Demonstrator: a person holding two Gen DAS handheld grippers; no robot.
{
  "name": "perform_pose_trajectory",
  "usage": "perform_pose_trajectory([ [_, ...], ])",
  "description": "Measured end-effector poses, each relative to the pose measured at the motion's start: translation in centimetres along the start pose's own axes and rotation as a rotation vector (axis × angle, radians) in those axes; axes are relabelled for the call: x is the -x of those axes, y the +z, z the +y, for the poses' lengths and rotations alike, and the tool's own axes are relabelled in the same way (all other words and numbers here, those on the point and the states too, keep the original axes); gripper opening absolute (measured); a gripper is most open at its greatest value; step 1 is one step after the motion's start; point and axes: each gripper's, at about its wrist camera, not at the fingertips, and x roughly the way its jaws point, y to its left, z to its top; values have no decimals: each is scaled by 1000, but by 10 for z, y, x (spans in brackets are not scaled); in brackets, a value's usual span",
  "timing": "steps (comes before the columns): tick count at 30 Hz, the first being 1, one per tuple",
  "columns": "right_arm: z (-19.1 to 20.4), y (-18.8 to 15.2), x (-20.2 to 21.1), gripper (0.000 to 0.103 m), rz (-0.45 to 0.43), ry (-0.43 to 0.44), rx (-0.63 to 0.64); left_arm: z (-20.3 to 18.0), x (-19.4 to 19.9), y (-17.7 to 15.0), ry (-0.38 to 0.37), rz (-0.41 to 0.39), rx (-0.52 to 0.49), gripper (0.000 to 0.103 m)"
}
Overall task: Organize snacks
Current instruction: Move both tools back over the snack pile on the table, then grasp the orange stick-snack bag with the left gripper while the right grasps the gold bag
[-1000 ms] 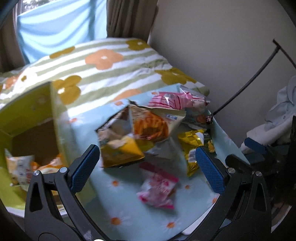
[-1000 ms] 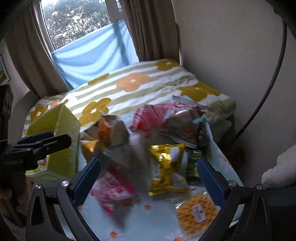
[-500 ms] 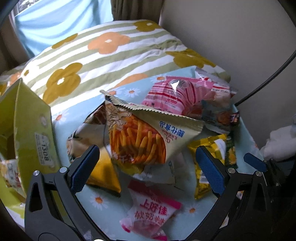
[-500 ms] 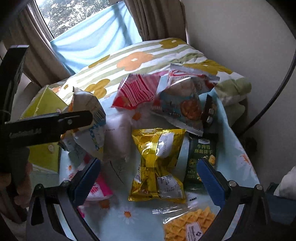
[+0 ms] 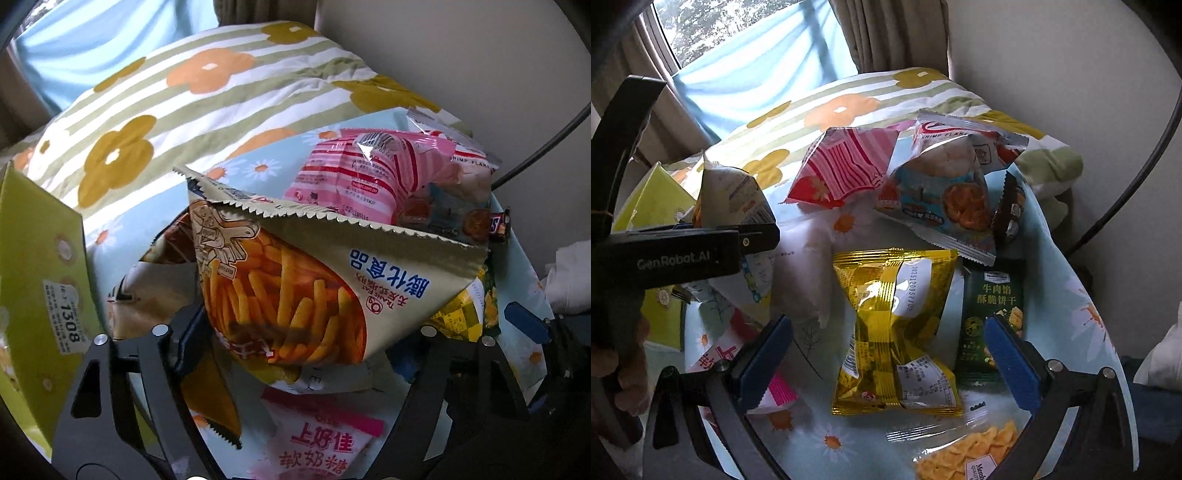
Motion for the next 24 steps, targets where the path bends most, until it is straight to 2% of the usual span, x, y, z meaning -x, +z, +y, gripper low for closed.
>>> perform_pose_trajectory([
  [6, 4, 2, -6, 103, 10, -11, -1, 0, -1, 2, 2, -11, -19, 70],
  [8, 5, 3, -10, 91, 21, -5, -4, 2, 0, 2, -6, -14, -18, 66],
  [10, 7, 2, -13, 84, 35, -6, 0, 2, 3, 1, -11, -18, -21, 59],
  [13, 9, 1, -18, 74, 51, -12, 2, 3, 7, 1, -15, -22, -28, 57],
  [21, 5, 1, -25, 63, 65, -27, -17, -1, 20, 2, -43, -40, -41, 56],
  [24, 4, 1, -28, 56, 71, -30, -22, -2, 26, 2, -47, -50, -48, 56],
])
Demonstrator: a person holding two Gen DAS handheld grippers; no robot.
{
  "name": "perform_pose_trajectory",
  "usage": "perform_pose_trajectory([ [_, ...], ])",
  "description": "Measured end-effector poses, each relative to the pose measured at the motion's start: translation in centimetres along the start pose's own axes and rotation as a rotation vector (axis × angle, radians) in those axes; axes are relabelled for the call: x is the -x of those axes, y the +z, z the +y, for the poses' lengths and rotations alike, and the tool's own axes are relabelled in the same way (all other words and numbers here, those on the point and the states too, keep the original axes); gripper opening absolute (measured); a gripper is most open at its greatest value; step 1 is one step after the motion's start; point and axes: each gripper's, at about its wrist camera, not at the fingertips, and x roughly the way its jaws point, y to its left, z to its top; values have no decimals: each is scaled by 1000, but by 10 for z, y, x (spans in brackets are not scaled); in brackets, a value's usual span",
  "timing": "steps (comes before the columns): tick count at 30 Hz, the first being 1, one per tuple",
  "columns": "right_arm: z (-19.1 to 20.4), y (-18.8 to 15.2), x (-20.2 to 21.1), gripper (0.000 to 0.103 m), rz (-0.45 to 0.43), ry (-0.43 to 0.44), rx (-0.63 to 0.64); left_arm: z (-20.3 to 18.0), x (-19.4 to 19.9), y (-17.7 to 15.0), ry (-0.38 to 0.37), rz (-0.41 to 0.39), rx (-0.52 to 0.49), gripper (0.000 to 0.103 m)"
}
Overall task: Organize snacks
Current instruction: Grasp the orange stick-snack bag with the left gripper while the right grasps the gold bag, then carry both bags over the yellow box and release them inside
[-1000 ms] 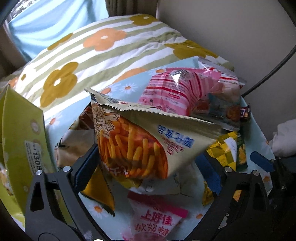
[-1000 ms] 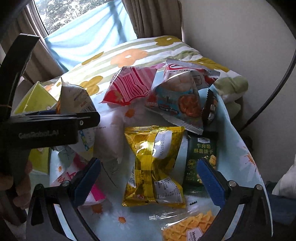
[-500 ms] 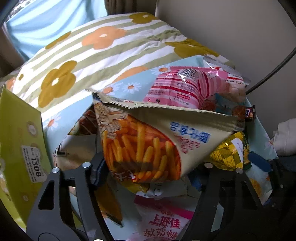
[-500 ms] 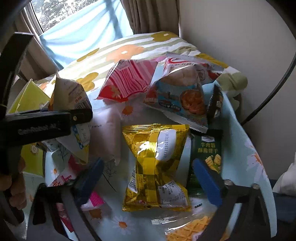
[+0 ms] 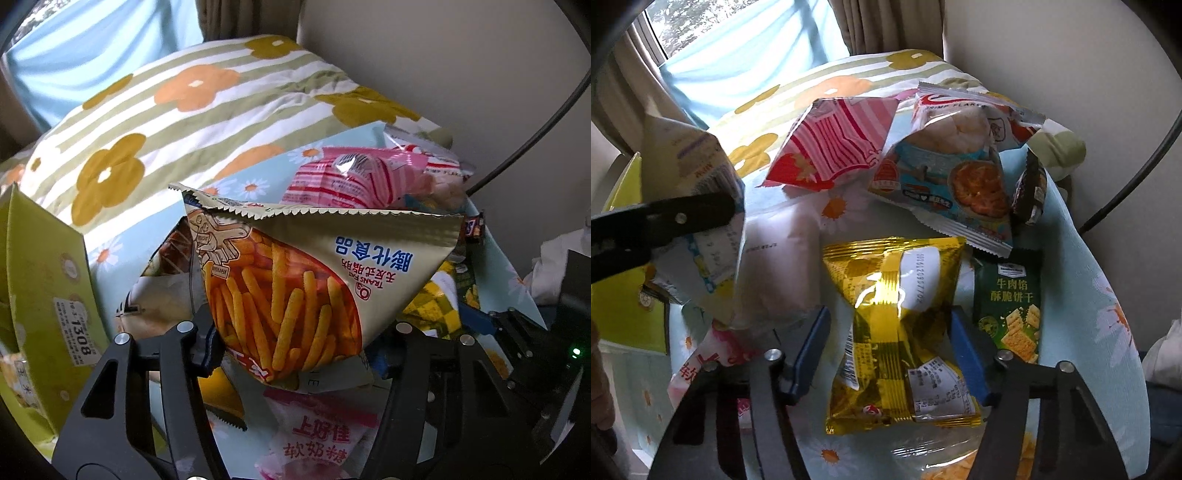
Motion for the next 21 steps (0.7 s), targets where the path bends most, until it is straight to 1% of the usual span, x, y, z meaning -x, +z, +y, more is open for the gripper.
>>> perform_pose_trajectory([
  [1, 0, 1, -1, 51, 3, 0, 0, 0, 2, 0, 0, -4, -1, 56],
  [2, 0, 1, -2, 49, 7, 1, 0, -1, 4, 0, 1, -8, -2, 56],
  [8, -3, 2, 2, 43, 2, 14, 0, -4, 18, -1, 6, -33, 8, 56],
  [16, -5, 5, 26, 40, -41, 48, 37, -10, 42, -3, 13, -86, 41, 56],
  [21, -7, 13, 54, 39, -86, 80, 70, -14, 72, 0, 17, -152, 85, 56],
])
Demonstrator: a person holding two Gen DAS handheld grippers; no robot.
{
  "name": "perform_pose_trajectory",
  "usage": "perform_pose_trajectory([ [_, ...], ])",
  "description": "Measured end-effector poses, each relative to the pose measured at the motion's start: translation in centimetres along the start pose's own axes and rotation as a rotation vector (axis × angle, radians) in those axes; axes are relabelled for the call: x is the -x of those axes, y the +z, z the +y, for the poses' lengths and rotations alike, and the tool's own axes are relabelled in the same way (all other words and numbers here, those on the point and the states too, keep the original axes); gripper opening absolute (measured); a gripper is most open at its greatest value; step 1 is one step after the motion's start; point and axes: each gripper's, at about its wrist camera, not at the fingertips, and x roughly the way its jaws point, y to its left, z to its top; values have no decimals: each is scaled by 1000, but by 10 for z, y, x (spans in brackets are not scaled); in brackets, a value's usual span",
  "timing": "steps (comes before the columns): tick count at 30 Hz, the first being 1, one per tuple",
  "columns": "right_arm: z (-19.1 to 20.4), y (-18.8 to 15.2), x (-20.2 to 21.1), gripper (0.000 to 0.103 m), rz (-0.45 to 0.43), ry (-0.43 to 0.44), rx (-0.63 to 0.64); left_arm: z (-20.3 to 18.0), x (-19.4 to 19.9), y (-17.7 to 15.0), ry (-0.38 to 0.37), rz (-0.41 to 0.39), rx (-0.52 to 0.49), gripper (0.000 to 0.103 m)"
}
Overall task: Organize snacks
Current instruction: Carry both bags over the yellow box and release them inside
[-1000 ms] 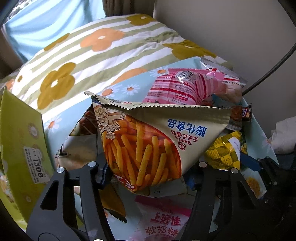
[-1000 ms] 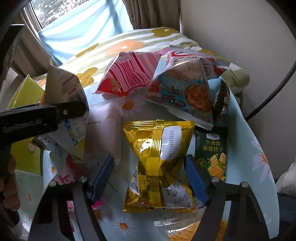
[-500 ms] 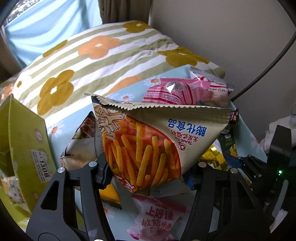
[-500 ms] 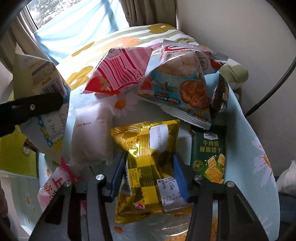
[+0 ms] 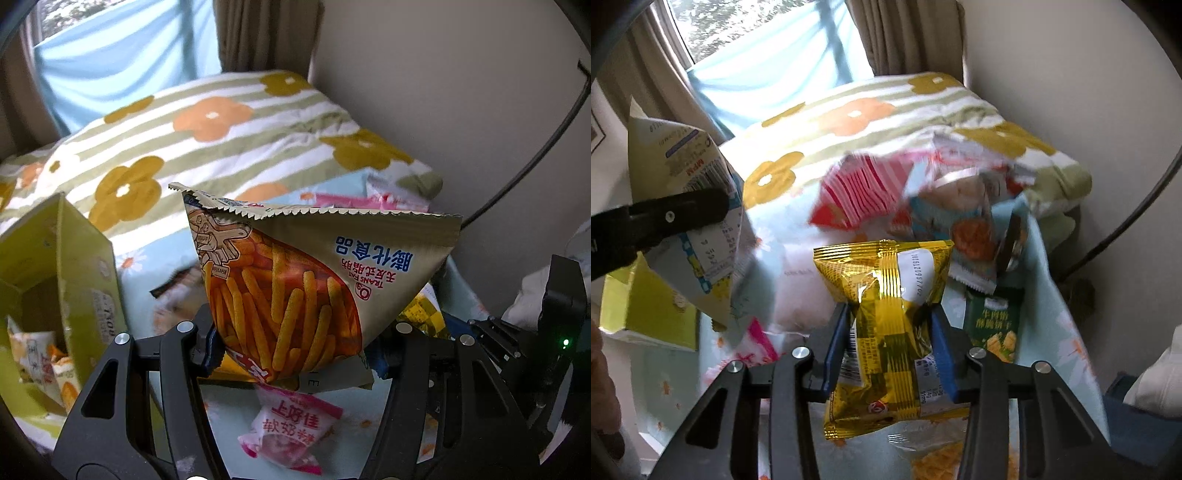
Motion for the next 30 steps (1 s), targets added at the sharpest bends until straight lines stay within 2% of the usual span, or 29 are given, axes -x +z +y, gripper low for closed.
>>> perform_pose_trajectory([
  [7, 17, 36, 40, 39, -89, 61, 90, 16, 55, 14, 20, -108, 83, 56],
  [16, 78, 81, 69, 36, -173, 172, 208, 79, 123, 19, 116, -223, 193, 56],
  [21, 130, 95, 66, 35, -178, 250, 259, 131, 148, 6, 154, -238, 253, 56],
  [30, 242, 99, 46, 34, -163, 301, 331, 236, 166, -21, 211, -204, 319, 56],
])
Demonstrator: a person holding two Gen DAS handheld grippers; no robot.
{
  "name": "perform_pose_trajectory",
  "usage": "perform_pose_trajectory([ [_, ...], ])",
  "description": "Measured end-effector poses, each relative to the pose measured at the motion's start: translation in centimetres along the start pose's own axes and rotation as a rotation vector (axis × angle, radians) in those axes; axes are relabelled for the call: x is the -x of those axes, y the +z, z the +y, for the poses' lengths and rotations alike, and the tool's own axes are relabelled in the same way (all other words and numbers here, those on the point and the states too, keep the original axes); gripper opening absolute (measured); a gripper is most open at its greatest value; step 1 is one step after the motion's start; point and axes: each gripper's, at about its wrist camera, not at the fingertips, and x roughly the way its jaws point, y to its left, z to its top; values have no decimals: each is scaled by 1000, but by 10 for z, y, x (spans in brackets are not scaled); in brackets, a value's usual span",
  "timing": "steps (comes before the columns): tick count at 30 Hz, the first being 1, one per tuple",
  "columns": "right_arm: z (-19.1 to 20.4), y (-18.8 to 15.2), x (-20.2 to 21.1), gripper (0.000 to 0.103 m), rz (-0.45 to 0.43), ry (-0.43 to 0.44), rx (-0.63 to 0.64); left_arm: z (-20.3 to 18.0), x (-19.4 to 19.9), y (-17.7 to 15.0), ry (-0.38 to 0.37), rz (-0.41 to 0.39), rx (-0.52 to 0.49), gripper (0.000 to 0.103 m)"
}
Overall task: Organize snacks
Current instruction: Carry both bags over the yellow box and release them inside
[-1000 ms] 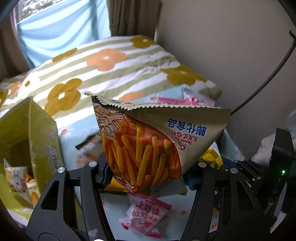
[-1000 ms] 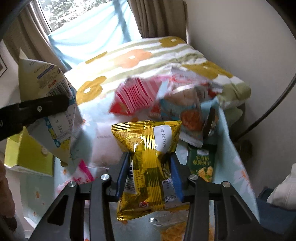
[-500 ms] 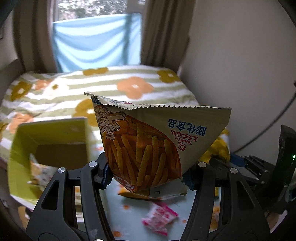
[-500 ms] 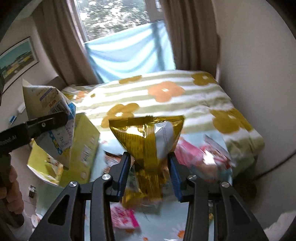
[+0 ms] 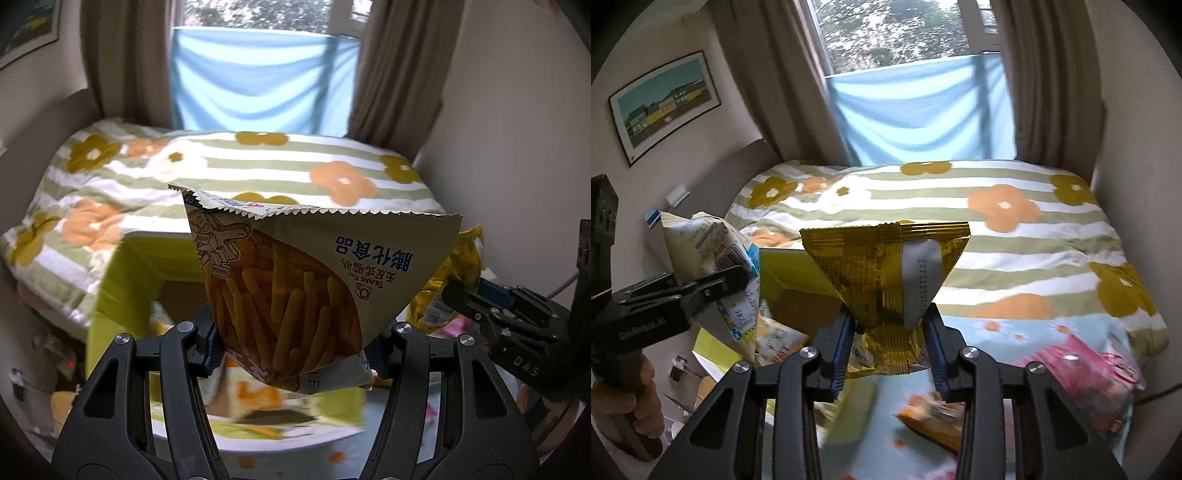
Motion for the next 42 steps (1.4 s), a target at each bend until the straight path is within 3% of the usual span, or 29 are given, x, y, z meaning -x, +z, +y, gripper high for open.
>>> perform_pose_trajectory([
  [6, 45, 9, -46, 34, 37, 24, -2, 75, -24, 5, 24, 55, 22, 56],
  [11, 70, 6, -81, 34, 80, 15, -28, 111, -59, 8, 18, 122, 9, 56],
  [20, 85, -1, -116, 34, 151, -31, -74, 135, -124, 4, -3, 296, -35, 56],
  [23, 82, -2, -122, 34, 168, -43, -88, 134, -129, 3, -11, 324, -40, 68],
  [24, 82, -3, -124, 34, 170, -46, -92, 133, -129, 2, 2, 325, -45, 89],
  [25, 81, -4, -125, 34, 172, -48, -98, 133, -128, 1, 22, 318, -53, 103],
  [28, 78, -6, -128, 34, 180, -47, -114, 136, -123, -5, 95, 303, -78, 103],
  [32, 77, -12, -128, 34, 191, -45, -121, 141, -106, -10, 60, 279, -38, 103],
  [42, 80, -13, -133, 34, 224, -19, -107, 145, -76, -24, 100, 231, -26, 103],
])
